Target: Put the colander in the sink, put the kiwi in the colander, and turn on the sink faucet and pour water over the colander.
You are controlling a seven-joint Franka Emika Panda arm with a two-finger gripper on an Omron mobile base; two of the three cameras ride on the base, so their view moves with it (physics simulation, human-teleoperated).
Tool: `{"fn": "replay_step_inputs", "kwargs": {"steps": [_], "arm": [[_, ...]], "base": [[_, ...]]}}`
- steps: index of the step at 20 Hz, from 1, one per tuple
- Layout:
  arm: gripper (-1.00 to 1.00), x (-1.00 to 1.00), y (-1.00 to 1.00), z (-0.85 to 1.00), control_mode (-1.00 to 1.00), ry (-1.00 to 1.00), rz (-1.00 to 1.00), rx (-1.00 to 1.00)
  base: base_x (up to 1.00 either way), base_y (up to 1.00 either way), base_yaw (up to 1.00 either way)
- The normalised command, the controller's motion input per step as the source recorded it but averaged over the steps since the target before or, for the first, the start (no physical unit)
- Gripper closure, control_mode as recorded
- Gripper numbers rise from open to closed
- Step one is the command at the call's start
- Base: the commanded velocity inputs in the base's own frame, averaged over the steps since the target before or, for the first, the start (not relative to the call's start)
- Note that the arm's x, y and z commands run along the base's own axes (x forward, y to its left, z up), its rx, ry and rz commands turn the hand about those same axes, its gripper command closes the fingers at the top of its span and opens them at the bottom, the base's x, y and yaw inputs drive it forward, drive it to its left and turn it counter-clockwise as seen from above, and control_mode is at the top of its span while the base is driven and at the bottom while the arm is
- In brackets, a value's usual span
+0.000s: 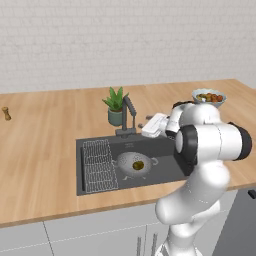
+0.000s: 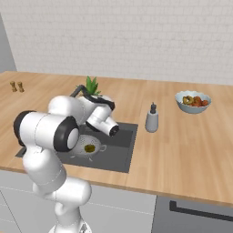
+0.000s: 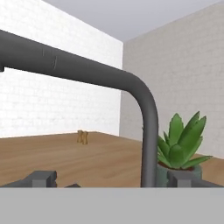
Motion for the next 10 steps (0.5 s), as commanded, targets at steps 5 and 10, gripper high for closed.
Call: {"fn": "replay_step_inputs", "kwargs": {"steps": [5, 10], "arm": [[-1.0, 0.23, 0.0, -0.24, -1.0, 0.0, 0.0, 0.0], [-1.0, 0.28, 0.0, -0.17, -1.0, 0.0, 0.0, 0.0]], "base": [[0.0, 0.0, 0.0], [0.0, 0.0, 0.0]]}}
